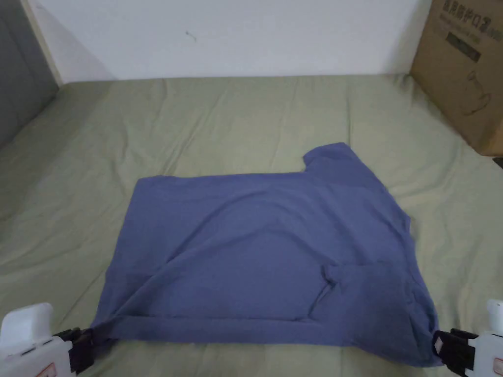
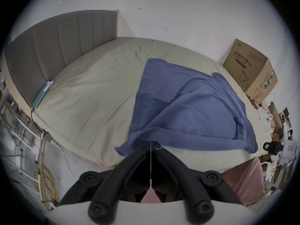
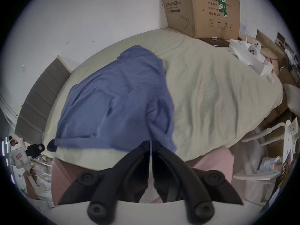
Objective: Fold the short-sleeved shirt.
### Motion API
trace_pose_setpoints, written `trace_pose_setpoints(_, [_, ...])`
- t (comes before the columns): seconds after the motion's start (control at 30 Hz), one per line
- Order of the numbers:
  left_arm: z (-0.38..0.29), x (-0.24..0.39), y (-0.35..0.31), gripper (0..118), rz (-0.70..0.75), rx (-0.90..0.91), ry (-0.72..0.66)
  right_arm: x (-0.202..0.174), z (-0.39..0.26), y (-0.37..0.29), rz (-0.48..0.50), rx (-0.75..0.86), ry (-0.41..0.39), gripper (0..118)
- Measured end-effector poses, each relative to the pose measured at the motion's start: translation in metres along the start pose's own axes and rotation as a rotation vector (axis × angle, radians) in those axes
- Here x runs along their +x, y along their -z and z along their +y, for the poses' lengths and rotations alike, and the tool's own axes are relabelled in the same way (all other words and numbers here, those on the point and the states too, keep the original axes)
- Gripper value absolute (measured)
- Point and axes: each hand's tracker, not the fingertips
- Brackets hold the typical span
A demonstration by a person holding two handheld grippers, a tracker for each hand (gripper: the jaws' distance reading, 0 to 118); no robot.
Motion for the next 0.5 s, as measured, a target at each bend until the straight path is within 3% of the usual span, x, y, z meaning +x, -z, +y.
trace_pose_setpoints(0.07, [-0.009, -0.003, 0.002, 0, -0.006, -0.034, -0.023, -0.006, -0.011, 0.004, 0.017, -0.054, -0.016, 4])
trace_pose_setpoints(0.17, [-0.014, -0.011, 0.011, 5, 0.058, -0.037, -0.007, -0.016, -0.022, 0.012, -0.031, -0.084, -0.11, 4])
trace_pose_setpoints(0.27, [-0.007, -0.02, 0.018, 94, 0.058, -0.041, -0.023, -0.017, -0.023, 0.018, -0.036, -0.091, -0.11, 4])
trace_pose_setpoints(0.37, [0.004, -0.032, 0.032, 104, 0.067, -0.048, -0.055, -0.015, -0.018, 0.019, -0.01, -0.108, -0.053, 4])
trace_pose_setpoints(0.5, [0.014, -0.035, 0.05, 101, 0.022, -0.047, -0.097, -0.011, -0.014, 0.024, -0.018, -0.115, -0.048, 4])
